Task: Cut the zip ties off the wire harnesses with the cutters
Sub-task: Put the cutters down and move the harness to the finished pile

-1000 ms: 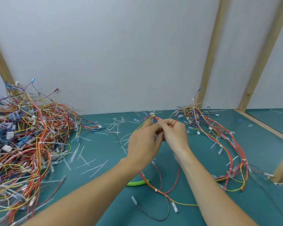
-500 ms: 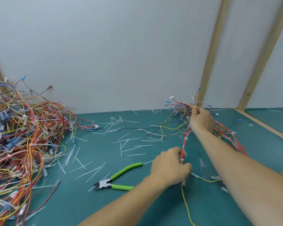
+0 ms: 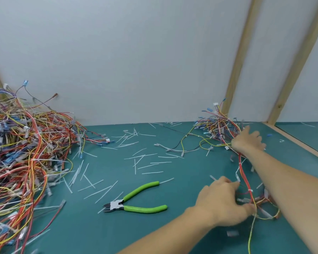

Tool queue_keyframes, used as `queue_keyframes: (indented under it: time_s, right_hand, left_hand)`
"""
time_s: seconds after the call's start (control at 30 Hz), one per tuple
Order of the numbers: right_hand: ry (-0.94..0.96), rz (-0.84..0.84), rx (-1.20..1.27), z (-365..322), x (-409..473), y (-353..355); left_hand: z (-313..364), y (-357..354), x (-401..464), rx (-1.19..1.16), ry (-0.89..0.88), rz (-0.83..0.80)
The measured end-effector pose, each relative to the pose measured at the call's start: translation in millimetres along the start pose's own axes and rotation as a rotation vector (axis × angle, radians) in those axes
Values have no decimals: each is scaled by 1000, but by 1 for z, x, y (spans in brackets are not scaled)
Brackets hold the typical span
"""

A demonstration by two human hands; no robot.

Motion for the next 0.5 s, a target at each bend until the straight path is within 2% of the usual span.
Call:
queue_keyframes:
  time_s: [0.1, 0.17, 0.3, 0.4, 0.43, 0.5]
  right_hand:
    - [149, 162, -14, -22, -23, 3]
    - [301, 163, -31, -50, -48, -6]
    - [505, -58, -72, -96, -90, -40]
    - [568, -350, -117, -110, -106, -62]
    - [588, -385, -114, -113, -112, -69]
    - [626, -340, -48, -120, -125, -78]
  left_hand:
    - [0, -9, 4, 223, -74, 51]
    - [7, -13, 5, 294, -150, 81]
    - [0, 4, -1, 71, -219, 27]
    - [-31, 39, -26, 112, -263, 23]
    - [-44, 56, -38, 136, -255, 54]
    - [-75, 94, -65, 168, -144, 160]
Point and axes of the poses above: each hand's wrist, its own x-axis towards the middle knuckle, its own y-axis out of the back of the hand, z = x × y, the point moved 3 cm from there along x, towards the middle knuckle, and after that the axes turned 8 degrees about -z, right-handed, at the moved point
